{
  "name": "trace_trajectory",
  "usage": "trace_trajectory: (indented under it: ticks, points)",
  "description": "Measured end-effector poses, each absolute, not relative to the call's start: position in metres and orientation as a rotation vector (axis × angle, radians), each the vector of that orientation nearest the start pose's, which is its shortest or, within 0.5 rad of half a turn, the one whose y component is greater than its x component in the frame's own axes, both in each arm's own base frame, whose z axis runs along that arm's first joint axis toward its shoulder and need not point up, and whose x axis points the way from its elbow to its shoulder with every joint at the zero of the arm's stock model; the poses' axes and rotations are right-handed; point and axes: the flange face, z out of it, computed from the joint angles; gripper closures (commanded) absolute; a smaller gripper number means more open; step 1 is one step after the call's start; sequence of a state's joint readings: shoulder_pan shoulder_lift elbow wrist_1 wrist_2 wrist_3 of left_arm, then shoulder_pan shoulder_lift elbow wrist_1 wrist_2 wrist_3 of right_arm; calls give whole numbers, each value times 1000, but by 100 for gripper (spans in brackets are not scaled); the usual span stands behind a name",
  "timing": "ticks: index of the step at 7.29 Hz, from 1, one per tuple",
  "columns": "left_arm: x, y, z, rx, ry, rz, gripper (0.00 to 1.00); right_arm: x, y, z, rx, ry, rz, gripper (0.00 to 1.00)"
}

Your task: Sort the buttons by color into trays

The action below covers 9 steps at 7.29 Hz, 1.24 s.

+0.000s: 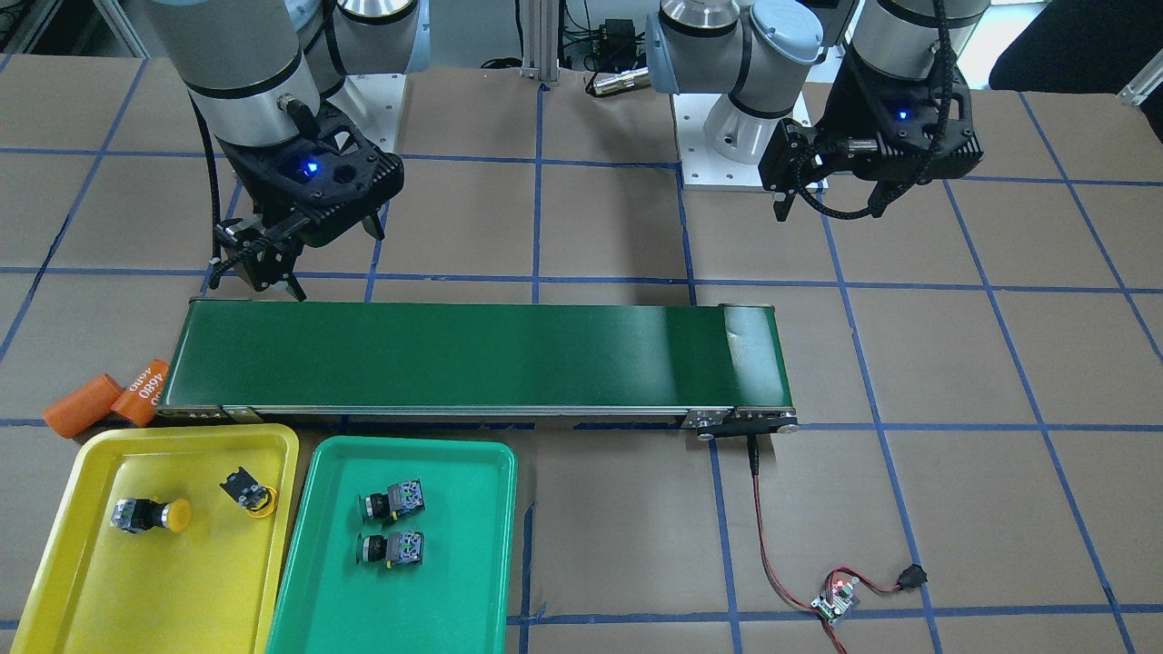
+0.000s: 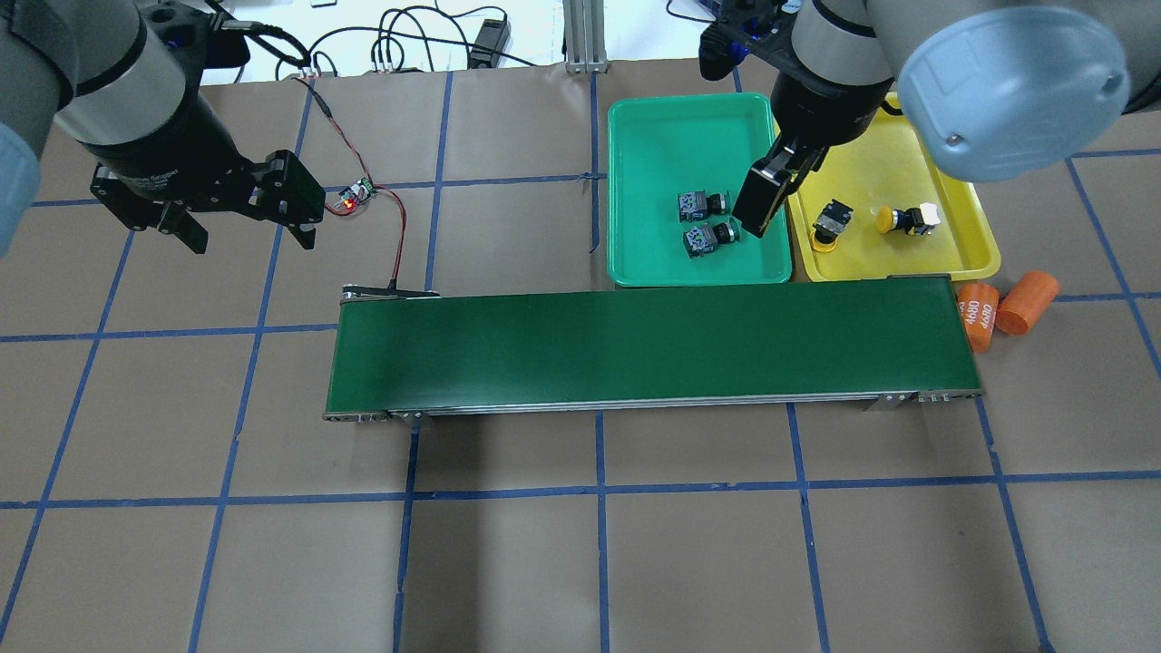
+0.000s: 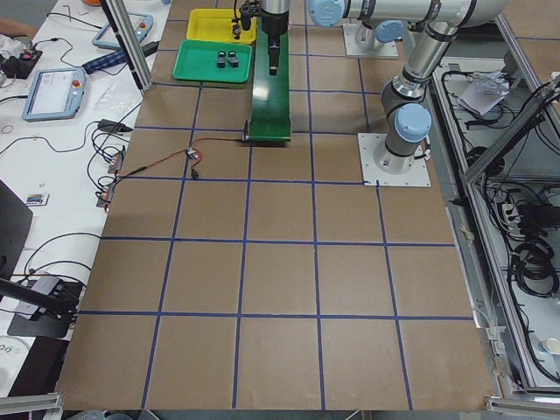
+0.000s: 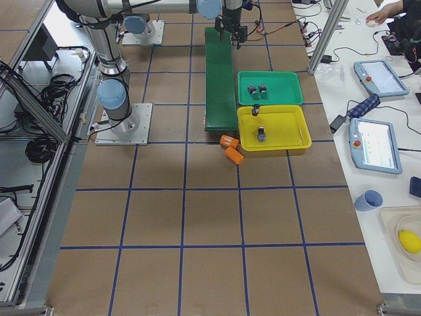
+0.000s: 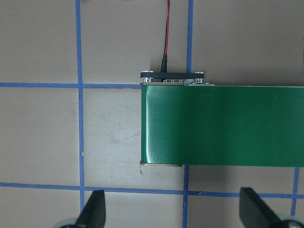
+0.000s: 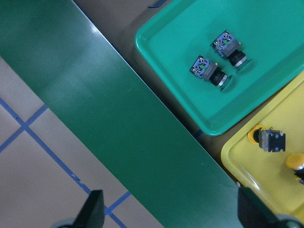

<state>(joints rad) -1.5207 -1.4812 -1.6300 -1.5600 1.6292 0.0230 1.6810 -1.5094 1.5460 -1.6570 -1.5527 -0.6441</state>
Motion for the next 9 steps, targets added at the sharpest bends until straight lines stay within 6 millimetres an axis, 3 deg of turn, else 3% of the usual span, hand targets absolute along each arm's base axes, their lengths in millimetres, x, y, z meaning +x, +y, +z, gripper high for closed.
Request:
trace_trajectory:
  ticks: [3, 4, 6, 9]
  points:
    - [-104, -463, 503, -44, 3081, -61, 0, 190, -489, 498, -392, 3096, -135, 0]
    - [-105, -463, 504, -42, 3083, -64, 0, 190, -486, 502, -241, 3109, -143, 0]
    - [-106, -458, 506, -29, 3088, -73, 0, 185, -488, 506, -24, 3158, -193, 0]
    - [-109, -453, 508, -21, 3107, -80, 0, 178, -495, 513, 53, 3203, -313, 0]
